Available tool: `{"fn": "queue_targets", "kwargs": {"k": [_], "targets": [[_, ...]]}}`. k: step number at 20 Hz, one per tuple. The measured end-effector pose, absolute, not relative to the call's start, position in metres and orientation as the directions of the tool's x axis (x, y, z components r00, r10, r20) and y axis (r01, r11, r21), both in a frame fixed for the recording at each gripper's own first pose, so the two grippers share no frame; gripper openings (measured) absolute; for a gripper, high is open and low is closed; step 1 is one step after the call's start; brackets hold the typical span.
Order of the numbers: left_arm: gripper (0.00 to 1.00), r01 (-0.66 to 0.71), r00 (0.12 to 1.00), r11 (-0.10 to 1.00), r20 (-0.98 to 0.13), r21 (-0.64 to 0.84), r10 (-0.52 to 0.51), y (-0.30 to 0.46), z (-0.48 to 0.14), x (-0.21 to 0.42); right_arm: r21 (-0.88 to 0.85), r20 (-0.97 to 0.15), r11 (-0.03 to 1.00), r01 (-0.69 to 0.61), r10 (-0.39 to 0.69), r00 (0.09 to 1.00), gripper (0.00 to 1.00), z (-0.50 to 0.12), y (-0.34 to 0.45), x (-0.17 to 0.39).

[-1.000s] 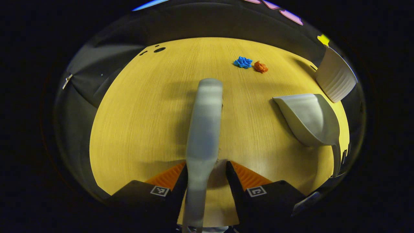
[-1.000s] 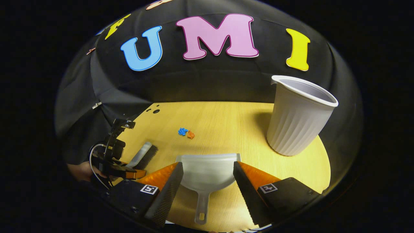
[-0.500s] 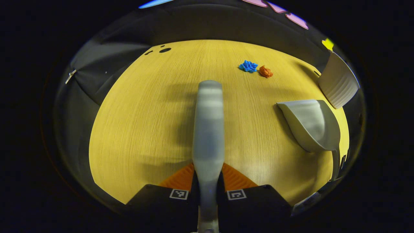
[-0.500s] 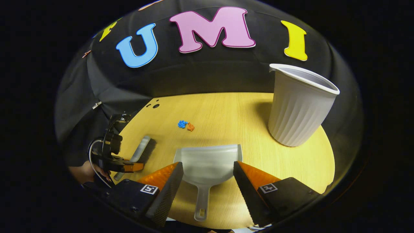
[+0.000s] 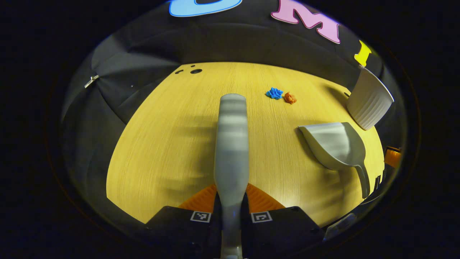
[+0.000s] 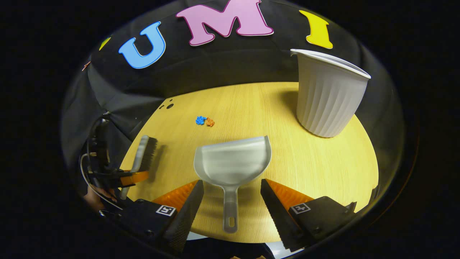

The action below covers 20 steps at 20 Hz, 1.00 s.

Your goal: Pick up the small broom and dustpan from the desktop, sweep the trash into the dustpan with the broom, and then empty the trash into the garbage bin.

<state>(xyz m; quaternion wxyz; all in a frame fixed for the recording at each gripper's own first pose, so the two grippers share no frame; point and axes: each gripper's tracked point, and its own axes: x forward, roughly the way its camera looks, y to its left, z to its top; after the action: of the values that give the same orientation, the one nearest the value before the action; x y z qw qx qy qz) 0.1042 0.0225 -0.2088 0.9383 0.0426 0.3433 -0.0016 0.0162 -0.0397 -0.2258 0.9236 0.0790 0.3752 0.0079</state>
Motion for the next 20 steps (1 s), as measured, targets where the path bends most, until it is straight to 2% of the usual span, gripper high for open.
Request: {"fn": "queue_targets", "kwargs": {"k": [3, 8, 16, 20], "targets": [[0.24, 0.022, 0.787, 0.999, -0.617, 0.042, 0.009, 0.025, -0.198, 0.083, 0.159, -0.736, 0.986, 0.055, 0.081, 0.672, 0.99, -0.246, -0.028, 0.010], [0.28, 0.016, 0.836, 1.000, -0.549, 0.022, -0.002, 0.026, -0.182, 0.058, 0.091, -0.805, 0.992, 0.091, 0.020, 0.593, 0.99, -0.290, -0.038, 0.009], [0.26, 0.010, 0.816, 0.999, -0.578, 0.045, 0.017, 0.029, -0.197, 0.041, 0.037, -0.865, 0.996, 0.083, -0.010, 0.502, 1.00, -0.344, -0.038, 0.026], [0.26, -0.002, 0.819, 0.998, -0.573, 0.063, 0.038, 0.033, -0.192, 0.050, 0.034, -0.862, 0.996, 0.081, -0.012, 0.506, 0.99, -0.349, -0.034, 0.035]]}}
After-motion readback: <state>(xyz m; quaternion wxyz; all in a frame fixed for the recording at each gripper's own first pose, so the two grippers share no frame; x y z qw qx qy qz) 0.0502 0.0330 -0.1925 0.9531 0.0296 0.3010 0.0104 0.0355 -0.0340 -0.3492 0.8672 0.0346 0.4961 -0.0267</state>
